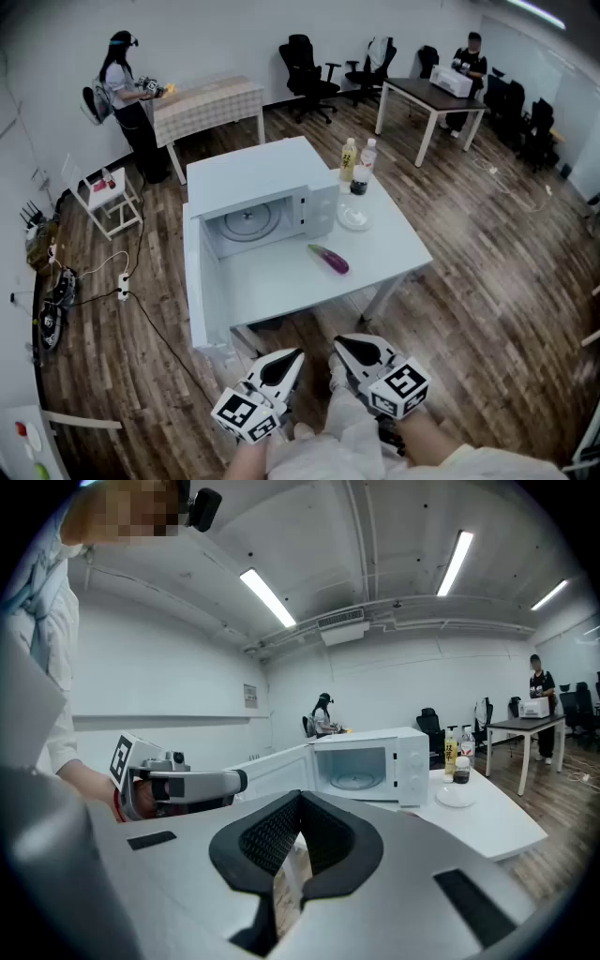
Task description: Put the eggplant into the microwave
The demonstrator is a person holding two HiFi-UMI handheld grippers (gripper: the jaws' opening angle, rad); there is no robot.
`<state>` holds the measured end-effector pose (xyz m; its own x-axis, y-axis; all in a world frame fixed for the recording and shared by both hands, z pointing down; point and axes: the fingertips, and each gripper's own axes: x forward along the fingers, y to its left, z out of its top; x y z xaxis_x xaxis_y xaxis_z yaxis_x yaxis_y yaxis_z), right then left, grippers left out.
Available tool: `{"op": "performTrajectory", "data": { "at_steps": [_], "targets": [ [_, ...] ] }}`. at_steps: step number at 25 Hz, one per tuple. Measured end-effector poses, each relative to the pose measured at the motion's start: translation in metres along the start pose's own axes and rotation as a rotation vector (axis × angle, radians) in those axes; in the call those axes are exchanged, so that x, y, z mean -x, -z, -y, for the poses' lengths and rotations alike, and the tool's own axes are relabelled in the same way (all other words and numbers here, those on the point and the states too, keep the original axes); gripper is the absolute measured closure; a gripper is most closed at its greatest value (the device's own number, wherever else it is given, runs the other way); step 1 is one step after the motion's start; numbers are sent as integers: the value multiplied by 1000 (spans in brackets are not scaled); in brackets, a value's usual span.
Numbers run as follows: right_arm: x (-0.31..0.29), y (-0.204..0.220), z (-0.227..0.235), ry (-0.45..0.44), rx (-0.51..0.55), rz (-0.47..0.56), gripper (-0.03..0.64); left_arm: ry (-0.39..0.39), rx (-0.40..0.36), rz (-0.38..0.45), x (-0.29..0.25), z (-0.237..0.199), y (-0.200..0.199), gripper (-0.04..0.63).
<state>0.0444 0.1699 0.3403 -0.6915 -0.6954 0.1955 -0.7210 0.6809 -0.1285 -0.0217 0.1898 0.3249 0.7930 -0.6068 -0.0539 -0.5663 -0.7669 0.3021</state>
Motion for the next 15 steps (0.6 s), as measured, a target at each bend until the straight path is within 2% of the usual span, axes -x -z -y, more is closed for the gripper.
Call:
{"op": "performTrajectory", "data": {
  "at_steps": [15],
  "targets": [
    [-8, -2, 23, -3, -5, 7, 586, 23, 11, -19, -22, -11, 1, 594]
  ]
}}
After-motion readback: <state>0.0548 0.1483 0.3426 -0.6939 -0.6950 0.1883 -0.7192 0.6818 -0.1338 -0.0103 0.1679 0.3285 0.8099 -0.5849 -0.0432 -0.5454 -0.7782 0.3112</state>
